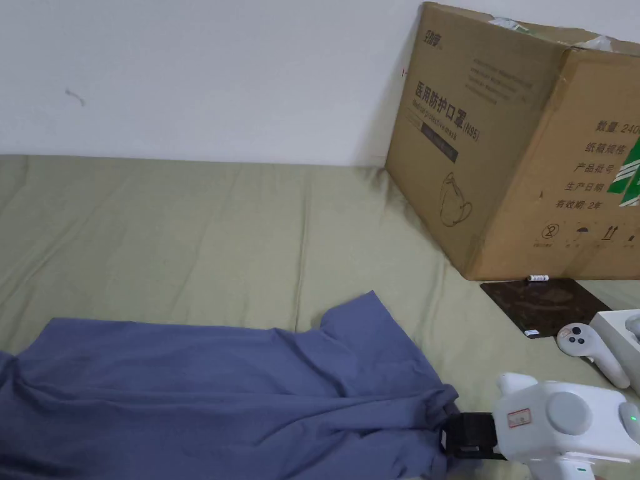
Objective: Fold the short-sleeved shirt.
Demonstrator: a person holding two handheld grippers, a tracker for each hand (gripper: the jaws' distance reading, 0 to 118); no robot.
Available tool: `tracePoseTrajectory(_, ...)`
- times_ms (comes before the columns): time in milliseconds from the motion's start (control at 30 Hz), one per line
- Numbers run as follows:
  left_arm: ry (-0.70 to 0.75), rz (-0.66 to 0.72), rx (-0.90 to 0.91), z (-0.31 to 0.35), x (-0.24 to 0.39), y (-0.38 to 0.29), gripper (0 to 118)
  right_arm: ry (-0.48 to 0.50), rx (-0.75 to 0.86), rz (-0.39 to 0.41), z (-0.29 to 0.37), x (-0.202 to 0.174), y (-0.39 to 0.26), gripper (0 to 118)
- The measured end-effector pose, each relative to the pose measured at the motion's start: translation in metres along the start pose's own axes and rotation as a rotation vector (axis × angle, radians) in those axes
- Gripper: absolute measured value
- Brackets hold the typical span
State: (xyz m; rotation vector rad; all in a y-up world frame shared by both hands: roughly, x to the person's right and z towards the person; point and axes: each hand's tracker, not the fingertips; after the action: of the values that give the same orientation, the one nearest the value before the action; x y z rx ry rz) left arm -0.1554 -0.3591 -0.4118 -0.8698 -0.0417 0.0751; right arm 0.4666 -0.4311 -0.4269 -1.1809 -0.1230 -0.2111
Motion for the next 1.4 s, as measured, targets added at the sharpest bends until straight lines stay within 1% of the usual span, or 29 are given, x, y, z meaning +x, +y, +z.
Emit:
tracePoseTrajectory(67, 0.016, -0.008, -0.021, -0.008, -0.002, 0.0, 5, -0.017, -0.011, 0.062, -0.007, -0.01, 0.003, 82)
tracePoseTrajectory(133, 0.03, -0.012, -0.041, -0.016, -0.003, -0.002, 5, -0.022, -0.091, 0.097, -0.019, -0.019, 0.005, 80)
tracePoseTrajectory(167, 0.032, -0.009, -0.047, -0.019, -0.004, -0.004, 5, -0.056, -0.097, 0.113, -0.02, -0.022, 0.004, 79)
tracePoseTrajectory(233, 0.036, 0.015, -0.059, -0.028, -0.017, -0.006, 5, -0.044, -0.083, 0.134, -0.011, -0.027, 0.008, 74)
tracePoseTrajectory(267, 0.034, 0.039, -0.056, -0.028, -0.02, -0.007, 5, -0.03, -0.082, 0.151, -0.007, -0.03, 0.008, 62)
tracePoseTrajectory(300, 0.012, 0.079, -0.047, -0.027, -0.024, -0.006, 5, -0.034, -0.069, 0.195, 0.0, -0.034, 0.007, 29)
tracePoseTrajectory(333, -0.005, 0.106, -0.047, -0.027, -0.03, -0.005, 5, -0.004, -0.061, 0.229, 0.007, -0.038, 0.006, 5)
tracePoseTrajectory(367, -0.01, 0.123, -0.039, -0.023, -0.032, -0.003, 5, -0.016, -0.05, 0.251, 0.018, -0.041, 0.004, 5)
tracePoseTrajectory(400, -0.026, 0.136, -0.014, -0.016, -0.034, 0.001, 5, 0.0, -0.03, 0.242, 0.029, -0.041, 0.003, 5)
tracePoseTrajectory(433, -0.042, 0.145, 0.017, -0.009, -0.036, 0.005, 5, 0.029, 0.0, 0.203, 0.041, -0.039, 0.003, 5)
tracePoseTrajectory(533, -0.053, 0.12, 0.062, 0.023, -0.035, 0.013, 5, 0.143, 0.049, -0.001, 0.077, -0.013, 0.001, 5)
tracePoseTrajectory(567, -0.054, 0.117, 0.067, 0.032, -0.038, 0.014, 5, 0.164, 0.057, -0.036, 0.088, -0.007, -0.004, 5)
tracePoseTrajectory(600, -0.049, 0.116, 0.068, 0.055, -0.025, 0.008, 5, 0.171, 0.063, -0.042, 0.101, -0.001, -0.013, 5)
tracePoseTrajectory(667, -0.02, 0.122, 0.052, 0.074, -0.027, -0.006, 5, 0.173, 0.059, -0.032, 0.117, 0.011, -0.032, 5)
tracePoseTrajectory(733, -0.02, 0.151, 0.024, 0.09, -0.035, -0.033, 5, 0.185, 0.048, -0.047, 0.126, 0.024, -0.06, 5)
tracePoseTrajectory(767, -0.032, 0.167, -0.009, 0.093, -0.038, -0.048, 5, 0.181, 0.036, -0.054, 0.129, 0.02, -0.077, 5)
tracePoseTrajectory(800, -0.04, 0.178, -0.049, 0.094, -0.039, -0.065, 5, 0.173, 0.017, -0.064, 0.127, 0.024, -0.092, 5)
tracePoseTrajectory(867, -0.003, 0.162, -0.133, 0.086, -0.045, -0.098, 5, 0.105, -0.046, -0.049, 0.113, 0.029, -0.116, 5)
tracePoseTrajectory(933, 0.04, 0.149, -0.221, 0.072, -0.048, -0.128, 5, 0.044, -0.102, -0.038, 0.08, 0.047, -0.127, 5)
tracePoseTrajectory(967, 0.05, 0.174, -0.243, 0.067, -0.051, -0.139, 5, 0.064, -0.107, -0.056, 0.072, 0.05, -0.132, 5)
tracePoseTrajectory(1033, 0.044, 0.213, -0.236, 0.063, -0.061, -0.147, 5, 0.098, -0.097, -0.134, 0.067, 0.05, -0.136, 5)
tracePoseTrajectory(1167, 0.044, 0.223, -0.163, 0.077, -0.063, -0.133, 5, 0.087, -0.034, -0.114, 0.08, 0.043, -0.127, 5)
tracePoseTrajectory(1200, 0.064, 0.202, -0.13, 0.083, -0.063, -0.128, 5, 0.089, -0.015, -0.103, 0.087, 0.043, -0.125, 7)
tracePoseTrajectory(1233, 0.058, 0.192, -0.106, 0.09, -0.063, -0.123, 7, 0.082, 0.002, -0.104, 0.094, 0.043, -0.123, 13)
tracePoseTrajectory(1267, 0.051, 0.193, -0.082, 0.096, -0.067, -0.117, 18, 0.061, 0.032, -0.113, 0.103, 0.043, -0.121, 27)
tracePoseTrajectory(1300, 0.027, 0.202, -0.051, 0.104, -0.068, -0.112, 47, 0.046, 0.055, -0.122, 0.113, 0.042, -0.121, 60)
tracePoseTrajectory(1333, 0.012, 0.216, -0.026, 0.114, -0.068, -0.106, 79, 0.055, 0.087, -0.137, 0.125, 0.042, -0.121, 89)
tracePoseTrajectory(1367, -0.006, 0.218, -0.004, 0.121, -0.066, -0.102, 109, 0.088, 0.132, -0.142, 0.137, 0.04, -0.121, 108)
tracePoseTrajectory(1400, -0.027, 0.213, 0.059, 0.138, -0.063, -0.096, 117, 0.12, 0.199, -0.145, 0.151, 0.037, -0.121, 115)
